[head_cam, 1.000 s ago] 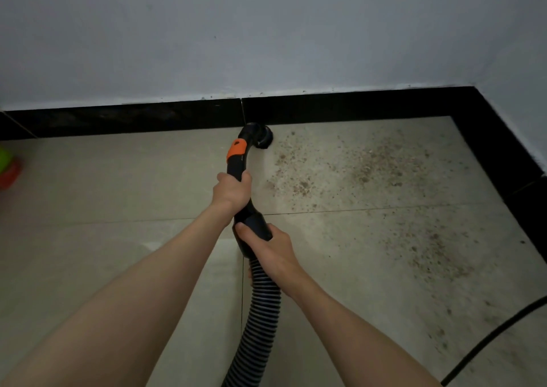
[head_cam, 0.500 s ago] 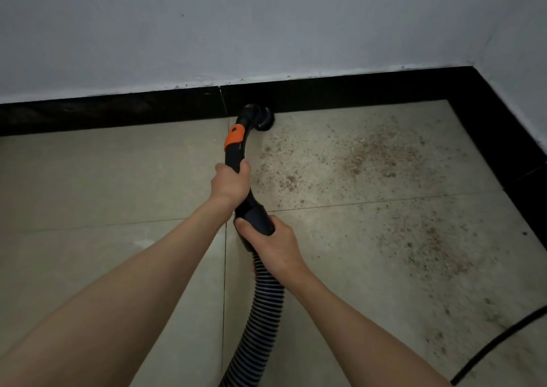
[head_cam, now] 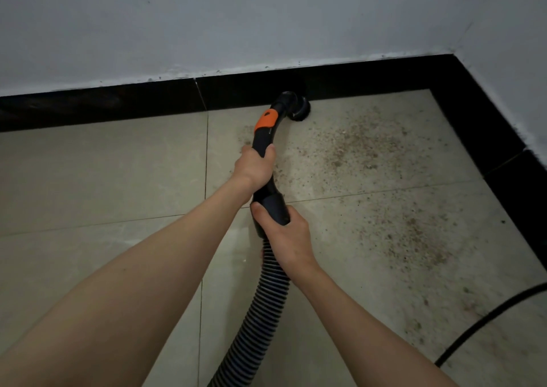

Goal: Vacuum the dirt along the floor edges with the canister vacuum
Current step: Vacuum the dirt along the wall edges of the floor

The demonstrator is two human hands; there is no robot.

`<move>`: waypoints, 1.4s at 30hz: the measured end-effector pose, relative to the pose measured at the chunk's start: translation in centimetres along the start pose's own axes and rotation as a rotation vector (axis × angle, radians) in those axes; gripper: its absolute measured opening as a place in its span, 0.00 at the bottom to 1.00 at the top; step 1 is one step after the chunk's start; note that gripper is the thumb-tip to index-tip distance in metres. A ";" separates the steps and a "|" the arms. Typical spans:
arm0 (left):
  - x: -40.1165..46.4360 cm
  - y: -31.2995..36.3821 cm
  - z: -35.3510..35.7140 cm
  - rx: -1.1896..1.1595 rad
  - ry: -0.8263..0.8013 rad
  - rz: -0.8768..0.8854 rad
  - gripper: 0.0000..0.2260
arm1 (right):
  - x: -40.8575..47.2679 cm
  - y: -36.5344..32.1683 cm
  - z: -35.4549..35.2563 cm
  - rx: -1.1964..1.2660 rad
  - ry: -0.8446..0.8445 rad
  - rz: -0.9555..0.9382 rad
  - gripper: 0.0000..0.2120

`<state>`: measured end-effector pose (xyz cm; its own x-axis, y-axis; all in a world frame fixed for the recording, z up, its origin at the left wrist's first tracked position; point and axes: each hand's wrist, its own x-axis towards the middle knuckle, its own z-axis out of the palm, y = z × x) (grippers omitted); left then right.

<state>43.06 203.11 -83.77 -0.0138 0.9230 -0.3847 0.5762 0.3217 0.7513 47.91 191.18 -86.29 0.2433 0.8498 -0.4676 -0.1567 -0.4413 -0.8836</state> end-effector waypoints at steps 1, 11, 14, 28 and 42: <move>0.0 0.1 0.2 0.009 -0.011 0.006 0.20 | 0.0 0.1 -0.2 0.006 0.005 -0.001 0.12; 0.6 -2.1 -2.6 -0.031 0.093 -0.045 0.22 | -0.4 -0.9 1.7 -0.031 -0.122 -0.021 0.11; 0.3 -3.6 -4.1 -0.062 0.127 -0.093 0.22 | -0.7 -0.7 2.8 -0.110 -0.163 -0.023 0.12; -2.7 -7.1 -8.0 -0.169 0.167 -0.204 0.22 | -4.3 -0.1 5.0 -0.053 -0.388 0.226 0.19; -3.4 -4.2 -4.0 -0.077 0.105 -0.147 0.21 | -5.7 -0.1 2.2 -0.065 -0.169 0.160 0.22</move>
<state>37.42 199.41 -83.52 -0.1807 0.8805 -0.4382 0.4975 0.4662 0.7315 44.44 186.99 -83.43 0.0562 0.8015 -0.5953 -0.1166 -0.5869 -0.8012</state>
